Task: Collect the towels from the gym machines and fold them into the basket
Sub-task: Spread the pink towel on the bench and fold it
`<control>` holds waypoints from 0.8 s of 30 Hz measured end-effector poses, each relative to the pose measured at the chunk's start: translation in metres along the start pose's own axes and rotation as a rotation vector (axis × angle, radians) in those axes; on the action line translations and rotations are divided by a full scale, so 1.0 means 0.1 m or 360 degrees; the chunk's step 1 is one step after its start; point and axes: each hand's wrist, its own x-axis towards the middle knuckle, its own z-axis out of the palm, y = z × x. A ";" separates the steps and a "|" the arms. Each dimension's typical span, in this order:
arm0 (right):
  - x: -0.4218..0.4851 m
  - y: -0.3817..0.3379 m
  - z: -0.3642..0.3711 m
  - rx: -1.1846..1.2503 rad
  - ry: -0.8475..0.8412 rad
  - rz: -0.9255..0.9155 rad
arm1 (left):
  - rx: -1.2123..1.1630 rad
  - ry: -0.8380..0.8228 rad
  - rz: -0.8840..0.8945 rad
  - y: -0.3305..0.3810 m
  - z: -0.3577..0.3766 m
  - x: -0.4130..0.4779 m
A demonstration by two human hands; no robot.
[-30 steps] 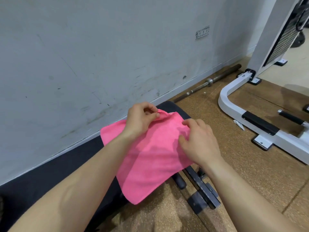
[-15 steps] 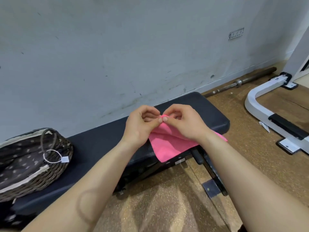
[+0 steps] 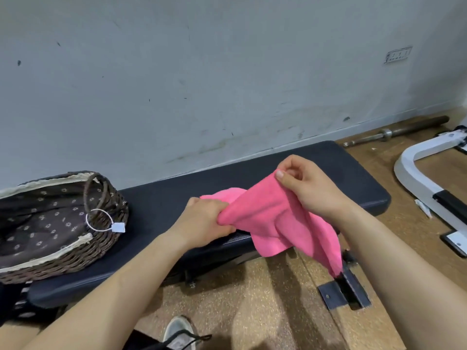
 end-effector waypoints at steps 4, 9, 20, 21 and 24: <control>0.09 0.11 0.05 -0.0321 0.0137 0.0052 | 0.0050 0.0023 -0.0037 -0.35 -0.15 -0.21; 0.12 0.10 0.05 -0.0478 0.0386 0.0142 | -0.0367 0.0197 -0.0215 -0.51 -0.44 -0.32; -0.25 -0.18 0.05 -0.0382 0.0203 0.0208 | -0.1393 0.0202 -0.0101 -0.36 -0.78 -0.89; -0.31 -0.22 0.03 -0.0298 0.0116 0.0218 | -0.1439 0.0188 -0.0092 -0.37 -0.80 -0.94; -0.50 -0.33 -0.02 -0.0100 -0.0056 0.0291 | -0.1534 0.0124 -0.0127 -0.41 -0.81 -1.03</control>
